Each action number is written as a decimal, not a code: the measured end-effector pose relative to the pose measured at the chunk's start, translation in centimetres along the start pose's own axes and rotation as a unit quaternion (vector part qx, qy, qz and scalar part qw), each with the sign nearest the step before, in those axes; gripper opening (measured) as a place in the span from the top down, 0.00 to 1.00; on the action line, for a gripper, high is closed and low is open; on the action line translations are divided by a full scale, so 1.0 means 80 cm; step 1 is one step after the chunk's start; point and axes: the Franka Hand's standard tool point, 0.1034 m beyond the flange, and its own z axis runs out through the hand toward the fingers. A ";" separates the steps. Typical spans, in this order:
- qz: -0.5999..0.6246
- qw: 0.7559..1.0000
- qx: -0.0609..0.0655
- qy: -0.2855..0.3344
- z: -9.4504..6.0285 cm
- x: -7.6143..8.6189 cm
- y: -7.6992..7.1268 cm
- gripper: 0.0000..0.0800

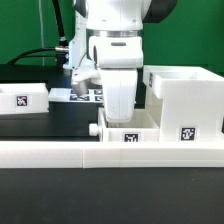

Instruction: Assemble drawer

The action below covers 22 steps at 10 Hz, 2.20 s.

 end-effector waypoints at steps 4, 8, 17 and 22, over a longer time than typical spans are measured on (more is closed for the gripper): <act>-0.022 1.000 0.007 -0.004 -0.001 0.016 0.003 0.95; -0.022 1.000 0.008 -0.005 -0.001 0.016 0.003 0.95; -0.017 1.000 0.014 -0.013 -0.038 0.016 0.015 0.20; -0.011 1.000 0.015 -0.021 -0.070 0.000 0.038 0.19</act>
Offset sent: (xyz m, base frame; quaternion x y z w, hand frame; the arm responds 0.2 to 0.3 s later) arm -0.0001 0.0124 -0.0047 0.0474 -0.0382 -0.0819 0.9948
